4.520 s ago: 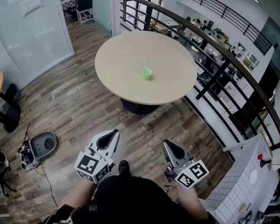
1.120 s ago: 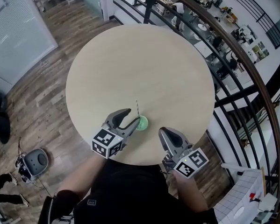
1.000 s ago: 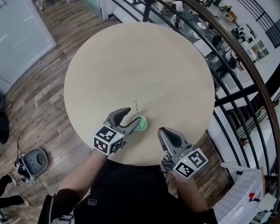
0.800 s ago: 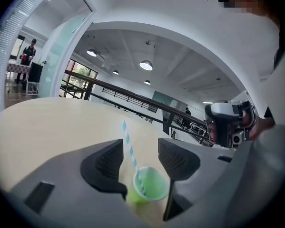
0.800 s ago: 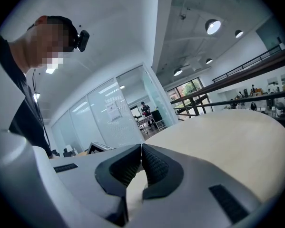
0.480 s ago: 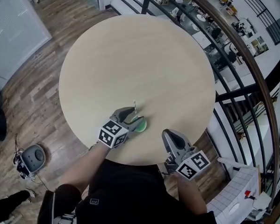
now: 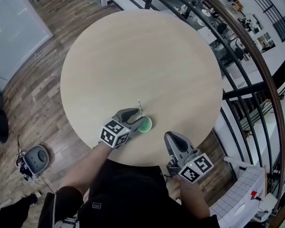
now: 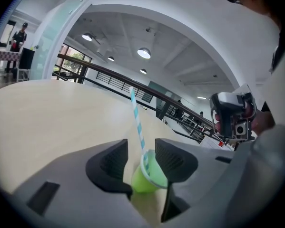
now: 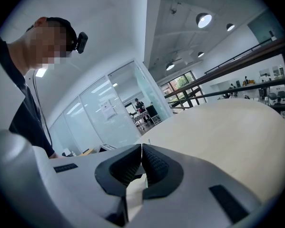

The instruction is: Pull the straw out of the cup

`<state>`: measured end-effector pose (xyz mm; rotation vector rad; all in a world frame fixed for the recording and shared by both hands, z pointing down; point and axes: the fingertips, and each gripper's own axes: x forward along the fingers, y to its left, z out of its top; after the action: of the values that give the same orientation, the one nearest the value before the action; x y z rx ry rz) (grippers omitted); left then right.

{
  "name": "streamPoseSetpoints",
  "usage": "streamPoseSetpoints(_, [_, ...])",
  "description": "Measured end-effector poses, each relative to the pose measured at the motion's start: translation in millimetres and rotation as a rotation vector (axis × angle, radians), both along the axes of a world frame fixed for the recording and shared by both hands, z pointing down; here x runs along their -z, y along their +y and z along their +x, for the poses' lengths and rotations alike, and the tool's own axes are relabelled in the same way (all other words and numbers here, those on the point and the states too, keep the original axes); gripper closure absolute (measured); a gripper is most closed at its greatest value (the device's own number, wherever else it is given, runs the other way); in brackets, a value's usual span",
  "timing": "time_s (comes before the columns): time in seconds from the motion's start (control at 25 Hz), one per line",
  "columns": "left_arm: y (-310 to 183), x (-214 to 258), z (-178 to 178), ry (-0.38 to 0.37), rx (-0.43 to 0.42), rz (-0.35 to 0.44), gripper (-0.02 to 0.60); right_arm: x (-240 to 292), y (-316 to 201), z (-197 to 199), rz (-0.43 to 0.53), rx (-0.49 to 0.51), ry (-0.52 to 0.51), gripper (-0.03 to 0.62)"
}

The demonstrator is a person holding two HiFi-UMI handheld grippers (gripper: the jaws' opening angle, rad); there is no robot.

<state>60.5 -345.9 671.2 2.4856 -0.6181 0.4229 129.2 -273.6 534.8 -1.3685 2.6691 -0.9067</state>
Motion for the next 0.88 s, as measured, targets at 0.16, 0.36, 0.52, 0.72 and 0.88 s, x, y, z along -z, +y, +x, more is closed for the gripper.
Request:
streamPoseSetpoints(0.16, [0, -1, -2, 0.011, -0.017, -0.005, 0.442, -3, 0, -5, -0.008, -0.006, -0.006, 0.571])
streamPoseSetpoints(0.36, [1, -1, 1, 0.017, -0.038, 0.0, 0.499, -5, 1, -8, -0.011, -0.013, -0.011, 0.571])
streamPoseSetpoints(0.52, [-1, -1, 2, 0.024, -0.052, -0.005, 0.502, -7, -1, -12, -0.021, -0.019, -0.005, 0.571])
streamPoseSetpoints(0.72, [-4, 1, 2, 0.035, -0.058, -0.018, 0.54, 2, 0, -16, -0.022, -0.028, 0.008, 0.571])
streamPoseSetpoints(0.88, [-5, 6, 4, 0.042, -0.064, -0.015, 0.552, 10, 3, -12, -0.014, -0.044, 0.019, 0.571])
